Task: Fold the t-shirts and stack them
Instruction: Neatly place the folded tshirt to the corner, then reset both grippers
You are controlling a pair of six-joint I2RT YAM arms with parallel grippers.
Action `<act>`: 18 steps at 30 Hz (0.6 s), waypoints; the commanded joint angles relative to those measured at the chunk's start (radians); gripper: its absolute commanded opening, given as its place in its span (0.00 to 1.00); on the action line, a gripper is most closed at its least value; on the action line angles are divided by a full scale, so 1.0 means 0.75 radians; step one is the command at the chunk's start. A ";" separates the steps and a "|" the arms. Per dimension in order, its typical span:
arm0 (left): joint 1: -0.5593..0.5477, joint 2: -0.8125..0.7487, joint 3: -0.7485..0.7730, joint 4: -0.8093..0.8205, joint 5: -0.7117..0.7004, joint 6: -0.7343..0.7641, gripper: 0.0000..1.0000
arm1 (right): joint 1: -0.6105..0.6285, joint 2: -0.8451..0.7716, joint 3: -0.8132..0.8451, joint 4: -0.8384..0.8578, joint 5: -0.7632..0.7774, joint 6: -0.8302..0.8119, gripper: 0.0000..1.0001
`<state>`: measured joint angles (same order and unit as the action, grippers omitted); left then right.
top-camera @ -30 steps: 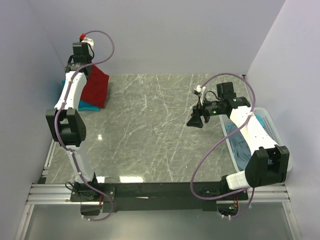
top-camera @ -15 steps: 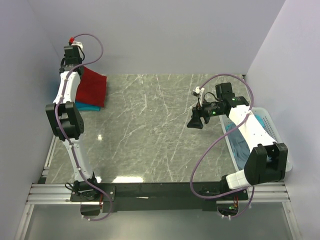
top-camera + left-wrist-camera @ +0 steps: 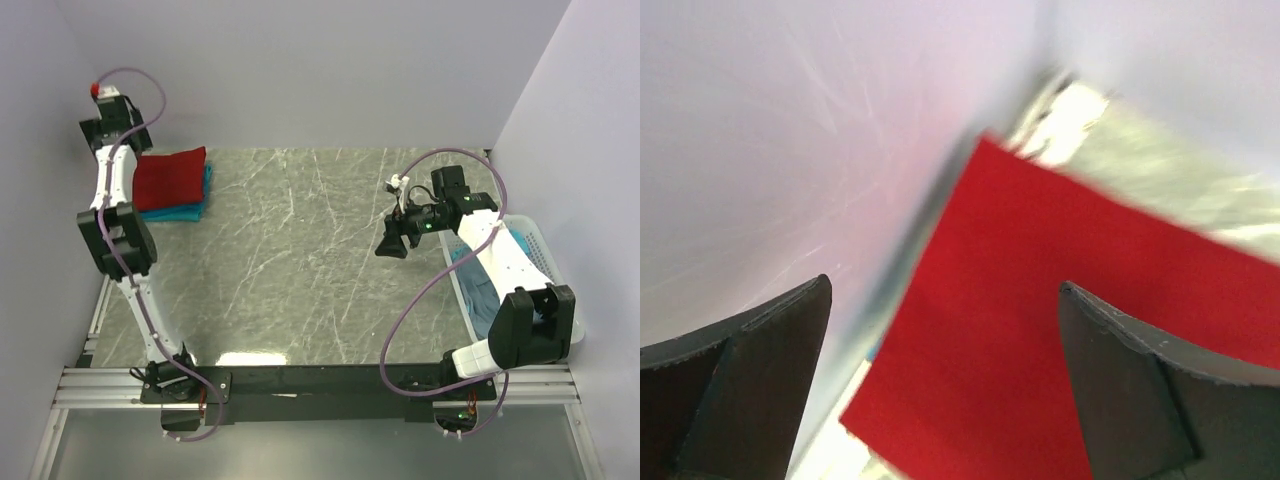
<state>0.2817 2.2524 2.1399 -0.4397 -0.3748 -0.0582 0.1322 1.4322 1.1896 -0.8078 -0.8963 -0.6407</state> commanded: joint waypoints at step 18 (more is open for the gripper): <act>-0.181 -1.631 -1.640 0.521 1.295 -0.450 0.99 | -0.202 -0.557 -0.221 0.571 0.699 0.433 0.87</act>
<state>0.1970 1.0859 0.9882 -0.0422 0.4606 -0.3866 0.0051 1.1309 1.0679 -0.5423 -0.5858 -0.4576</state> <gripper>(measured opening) 0.994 0.853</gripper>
